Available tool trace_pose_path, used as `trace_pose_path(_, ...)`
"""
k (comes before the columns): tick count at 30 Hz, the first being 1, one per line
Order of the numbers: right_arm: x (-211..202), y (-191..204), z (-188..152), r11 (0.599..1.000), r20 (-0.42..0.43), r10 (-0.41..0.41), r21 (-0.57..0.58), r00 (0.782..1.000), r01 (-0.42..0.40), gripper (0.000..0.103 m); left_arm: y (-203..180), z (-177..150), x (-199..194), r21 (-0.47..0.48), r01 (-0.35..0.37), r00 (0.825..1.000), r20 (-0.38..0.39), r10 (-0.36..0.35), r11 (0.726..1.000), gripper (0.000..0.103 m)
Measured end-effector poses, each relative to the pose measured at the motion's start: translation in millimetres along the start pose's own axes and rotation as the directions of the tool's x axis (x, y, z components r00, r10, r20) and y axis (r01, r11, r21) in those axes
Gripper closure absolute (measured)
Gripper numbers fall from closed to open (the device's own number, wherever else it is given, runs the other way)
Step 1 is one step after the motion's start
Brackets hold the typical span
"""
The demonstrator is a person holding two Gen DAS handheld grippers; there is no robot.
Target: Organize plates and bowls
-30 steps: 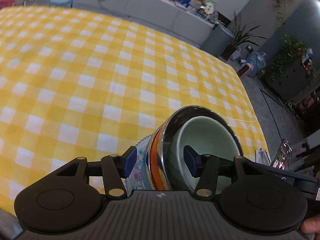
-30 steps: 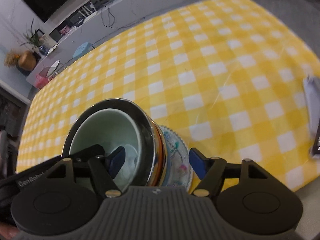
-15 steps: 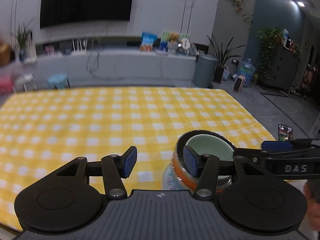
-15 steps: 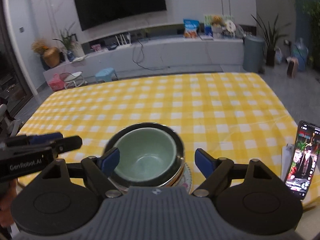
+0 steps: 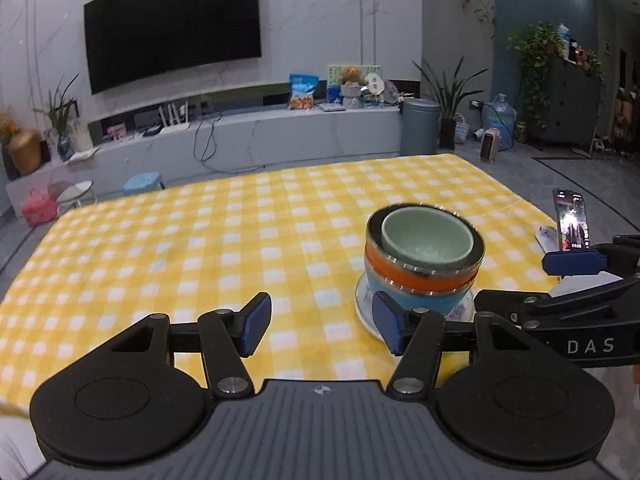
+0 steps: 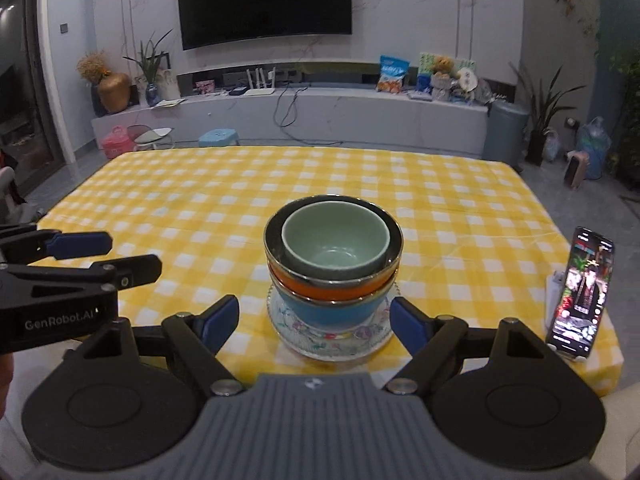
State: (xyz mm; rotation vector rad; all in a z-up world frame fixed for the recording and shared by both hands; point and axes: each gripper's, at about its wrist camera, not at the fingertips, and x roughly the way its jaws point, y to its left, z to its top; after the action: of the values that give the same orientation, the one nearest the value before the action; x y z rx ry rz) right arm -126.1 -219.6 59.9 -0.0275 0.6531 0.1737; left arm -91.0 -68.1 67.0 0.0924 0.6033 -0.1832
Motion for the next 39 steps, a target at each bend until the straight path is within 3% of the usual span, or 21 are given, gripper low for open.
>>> trace_pose_path(4,5,5,-10,0.999,0.017,-0.039,-0.021,0.999,0.039,0.022,3,-12,4,0.003,-0.018,1.000,-0.004,0.018,1.000,0.030)
trace_pose_path(11,17,6,-28,0.995,0.002,-0.092,-0.040,0.996,0.092,0.022,12,-32,19,-0.057,-0.035,0.998,-0.057,0.032,0.998,0.030)
trace_pose_path(39,34,6,-38,0.996,-0.035,-0.082,-0.037,0.996,0.081,0.017,12,-38,24,-0.055,-0.028,0.995,-0.101,0.023,0.998,0.030)
